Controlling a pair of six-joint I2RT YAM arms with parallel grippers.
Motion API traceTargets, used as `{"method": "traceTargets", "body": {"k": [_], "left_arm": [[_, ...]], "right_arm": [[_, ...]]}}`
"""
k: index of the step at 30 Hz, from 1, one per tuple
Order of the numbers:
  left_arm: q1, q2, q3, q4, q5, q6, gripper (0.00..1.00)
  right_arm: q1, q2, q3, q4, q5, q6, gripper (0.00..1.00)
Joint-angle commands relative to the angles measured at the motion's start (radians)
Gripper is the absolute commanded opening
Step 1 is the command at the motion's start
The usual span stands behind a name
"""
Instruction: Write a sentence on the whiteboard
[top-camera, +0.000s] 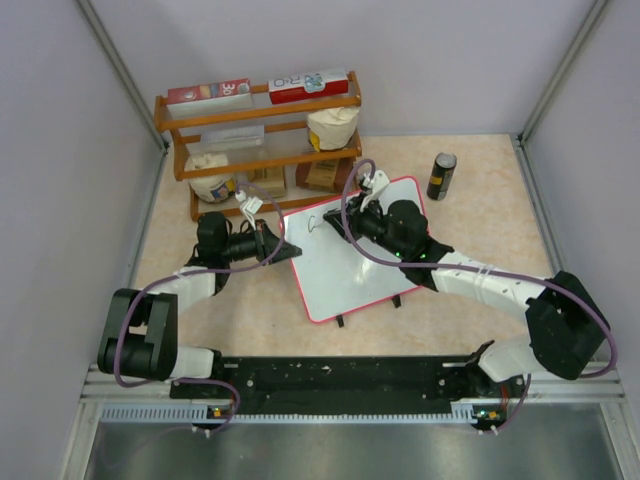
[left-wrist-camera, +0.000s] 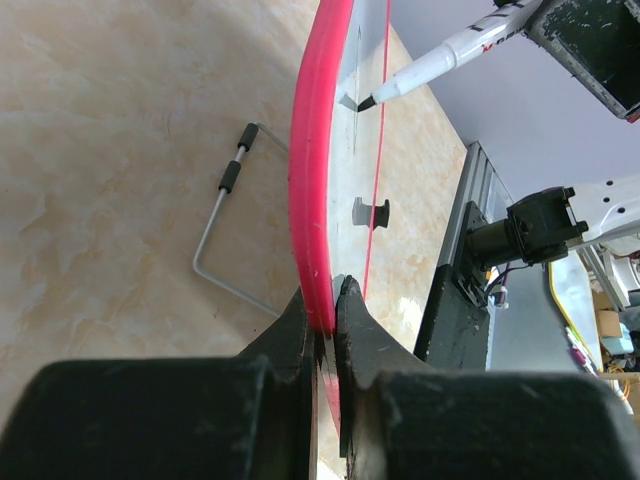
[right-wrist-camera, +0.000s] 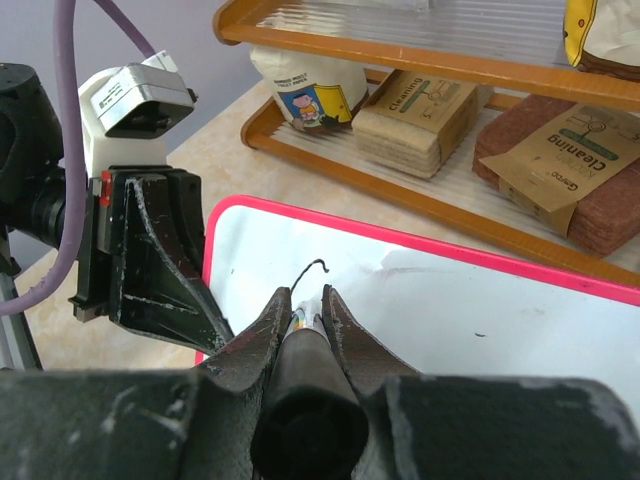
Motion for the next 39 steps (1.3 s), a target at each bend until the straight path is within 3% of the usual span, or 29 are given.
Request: {"method": "traceTargets", "body": {"k": [1,39], "left_arm": [[-0.028,0.034,-0.052,-0.092,-0.020,0.223,0.00],[-0.028,0.032,-0.053,-0.092,-0.018,0.223,0.00]], "right_arm": [[0.006,-0.022,0.014,-0.004,0.060,-0.024,0.00],[0.007,-0.054,-0.036,-0.027,0.009,-0.015,0.00]]}}
